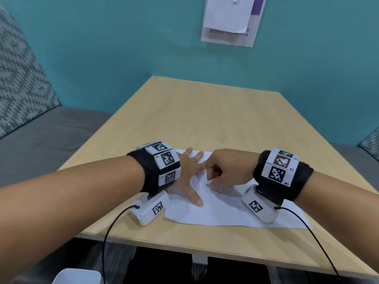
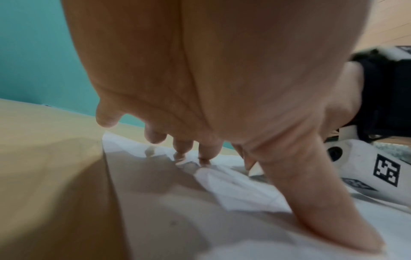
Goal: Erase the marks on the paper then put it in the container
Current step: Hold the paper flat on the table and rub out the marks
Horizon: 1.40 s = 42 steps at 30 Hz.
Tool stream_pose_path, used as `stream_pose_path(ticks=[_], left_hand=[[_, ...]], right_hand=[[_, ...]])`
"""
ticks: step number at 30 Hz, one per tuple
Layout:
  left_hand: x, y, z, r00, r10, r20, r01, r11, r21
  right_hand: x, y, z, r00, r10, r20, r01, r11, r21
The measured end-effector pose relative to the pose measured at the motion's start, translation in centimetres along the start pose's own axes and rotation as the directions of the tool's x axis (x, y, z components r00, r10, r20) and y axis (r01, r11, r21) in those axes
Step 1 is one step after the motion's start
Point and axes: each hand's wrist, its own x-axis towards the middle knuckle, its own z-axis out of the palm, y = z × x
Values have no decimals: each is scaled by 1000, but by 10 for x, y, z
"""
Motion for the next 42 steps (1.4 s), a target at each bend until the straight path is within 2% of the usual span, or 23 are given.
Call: stream_pose_path(ticks=[3,5,9,12,18,22,24,27,32,36,40,42], left_hand=[[-7,1,1,997,-8,-74,7,1000,-9],[-16,0,-2,997,-17,-80,17,1000,-3],[-36,-2,-5,998,-21,62,20,1000,22],[-40,-2,2,993,-18,117,14,999,35],[-35,-8,13,997,29,72,-27,999,-17],[-35,-11,19,997,58,47,-56,998,-27],[-35,-12,20,998,61,29,-60,998,-29],[-33,-11,20,998,53,32,-52,998,-25],[-33,-9,20,998,44,38,-43,998,-41],[-30,-14,26,998,67,3,-67,996,-60],[-28,-13,24,999,49,21,-48,998,-32],[-28,-14,25,998,63,17,-62,997,-40]], right_hand=[[-2,-1,-2,1000,-14,1,14,999,41],[-2,0,-3,1000,-8,-4,8,999,40],[-2,-2,-2,1000,3,-3,-3,999,43],[-1,-8,3,1000,-16,12,15,999,46],[0,-25,11,999,-44,17,45,999,-25],[-8,-48,24,981,-174,89,176,984,-9],[-3,-44,18,987,-153,54,157,985,-68],[6,-30,7,997,-63,-35,60,994,-91],[-2,-47,21,981,-178,72,181,983,-33],[9,-33,8,997,-78,-30,76,995,-66],[3,-47,20,985,-166,57,166,986,-9],[6,-45,15,988,-148,46,149,989,-24]])
